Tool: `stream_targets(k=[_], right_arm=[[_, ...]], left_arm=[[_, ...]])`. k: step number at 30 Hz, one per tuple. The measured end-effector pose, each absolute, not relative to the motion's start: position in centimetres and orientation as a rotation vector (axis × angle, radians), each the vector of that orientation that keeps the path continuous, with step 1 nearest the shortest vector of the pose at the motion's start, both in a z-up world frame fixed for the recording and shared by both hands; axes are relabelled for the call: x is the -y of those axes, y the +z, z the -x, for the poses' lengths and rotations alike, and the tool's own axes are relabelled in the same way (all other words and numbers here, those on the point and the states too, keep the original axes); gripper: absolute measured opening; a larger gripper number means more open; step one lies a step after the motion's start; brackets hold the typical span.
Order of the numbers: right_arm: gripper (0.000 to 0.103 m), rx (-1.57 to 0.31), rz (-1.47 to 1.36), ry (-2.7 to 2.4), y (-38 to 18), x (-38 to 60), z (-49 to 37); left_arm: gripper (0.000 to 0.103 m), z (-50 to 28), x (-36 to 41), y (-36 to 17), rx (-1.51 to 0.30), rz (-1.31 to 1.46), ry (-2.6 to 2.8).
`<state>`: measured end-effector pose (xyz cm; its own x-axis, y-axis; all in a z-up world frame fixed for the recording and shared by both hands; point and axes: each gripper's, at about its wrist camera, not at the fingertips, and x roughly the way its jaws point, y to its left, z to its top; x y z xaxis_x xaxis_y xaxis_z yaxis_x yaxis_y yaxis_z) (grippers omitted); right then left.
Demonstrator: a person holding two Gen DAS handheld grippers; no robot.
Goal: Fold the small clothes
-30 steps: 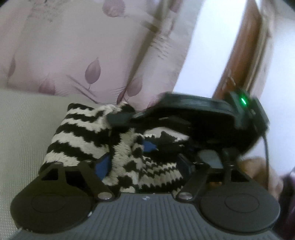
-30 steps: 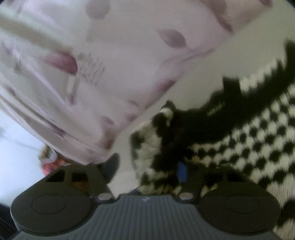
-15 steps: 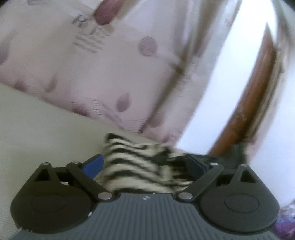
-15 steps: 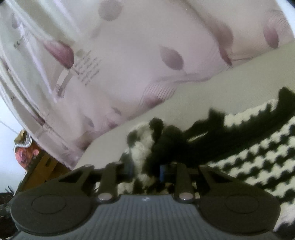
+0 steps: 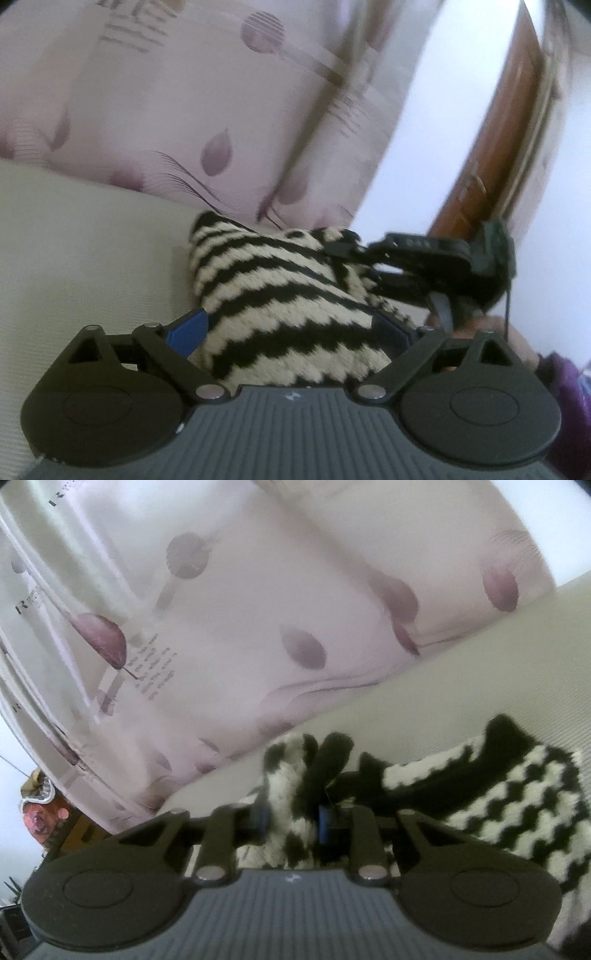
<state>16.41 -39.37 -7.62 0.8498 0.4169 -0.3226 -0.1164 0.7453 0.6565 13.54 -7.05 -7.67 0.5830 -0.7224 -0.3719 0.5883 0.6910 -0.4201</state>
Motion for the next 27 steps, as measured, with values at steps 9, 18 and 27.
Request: stream_targets(k=[9,18,27], right_arm=[[0.02,-0.51,-0.766,0.3,-8.9,41.6,-16.0],[0.083,-0.543,-0.851,0.308,-10.3,41.2,-14.2],[0.067,-0.592,-0.745,0.356,-10.1,37.5,-14.7]], left_arm=[[0.095,-13.2,8.8,-8.3,-0.563,0.237,-0.786],[0.096,-13.5,8.5,-8.8,-0.573,0.266,-0.78],[0.101,-12.8,8.9,-9.1,-0.561,0.241,-0.782]])
